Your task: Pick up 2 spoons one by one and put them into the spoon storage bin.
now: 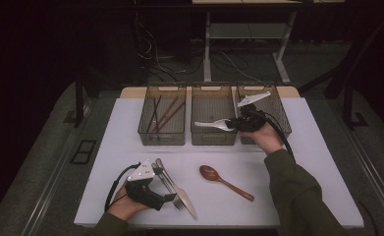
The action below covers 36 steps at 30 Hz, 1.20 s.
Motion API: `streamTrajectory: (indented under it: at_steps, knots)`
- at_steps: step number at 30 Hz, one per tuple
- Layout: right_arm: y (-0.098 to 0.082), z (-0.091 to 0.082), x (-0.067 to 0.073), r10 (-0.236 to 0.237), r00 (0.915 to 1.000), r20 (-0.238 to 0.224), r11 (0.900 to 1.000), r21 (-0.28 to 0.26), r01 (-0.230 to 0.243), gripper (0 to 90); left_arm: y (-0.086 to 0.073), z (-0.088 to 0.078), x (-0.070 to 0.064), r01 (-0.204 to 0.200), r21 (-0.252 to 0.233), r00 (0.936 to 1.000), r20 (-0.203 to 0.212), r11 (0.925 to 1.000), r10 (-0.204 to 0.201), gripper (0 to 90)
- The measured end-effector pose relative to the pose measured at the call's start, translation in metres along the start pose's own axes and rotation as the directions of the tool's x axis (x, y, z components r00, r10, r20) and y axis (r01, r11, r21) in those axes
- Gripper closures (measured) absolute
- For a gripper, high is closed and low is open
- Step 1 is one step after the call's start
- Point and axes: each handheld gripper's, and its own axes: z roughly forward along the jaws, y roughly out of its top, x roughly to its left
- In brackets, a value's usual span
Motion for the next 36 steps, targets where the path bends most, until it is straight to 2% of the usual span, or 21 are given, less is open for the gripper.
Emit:
streamTrajectory:
  at_steps: [5,10,13,15,20,23,30,36]
  knots:
    - [0.003,0.007,0.0,-0.02,0.9996,0.02,0.999,0.043,0.019,81.9,0.0,0.0,0.0,0.001,-0.001,1.0,0.001,1.0,-0.001,0.6]
    - [0.005,0.013,0.002,-0.034,0.9994,0.01,0.997,0.068,0.033,79.4,0.0,0.0,0.0,0.001,-0.005,1.0,0.0,1.0,-0.001,0.6]
    - [0.006,0.014,0.003,-0.031,0.9995,0.003,0.998,0.058,0.031,72.7,0.0,0.0,0.0,0.002,-0.005,1.0,0.0,1.0,-0.002,0.7]
    - [0.006,0.013,0.003,-0.021,0.9997,-0.009,0.999,0.046,0.021,71.1,0.0,0.0,0.0,0.0,-0.004,1.0,0.0,1.0,0.0,0.6]
    - [0.007,0.009,0.001,-0.015,0.9999,-0.004,1.0,0.02,0.015,66.6,0.0,0.0,0.0,0.001,-0.004,1.0,0.001,1.0,-0.001,0.6]
    - [0.007,0.004,0.0,0.004,1.0,-0.009,1.0,0.001,-0.004,63.8,0.0,0.0,0.0,0.001,-0.003,1.0,0.0,1.0,-0.001,0.6]
    - [0.005,-0.012,0.002,0.021,0.9993,-0.03,0.999,-0.044,-0.022,53.9,0.0,-0.001,0.0,0.003,-0.004,1.0,-0.001,1.0,-0.003,0.6]
    - [-0.001,-0.028,0.003,0.033,0.9983,-0.049,0.996,-0.086,-0.038,51.4,0.0,0.0,-0.001,0.001,0.0,1.0,-0.001,1.0,-0.001,0.6]
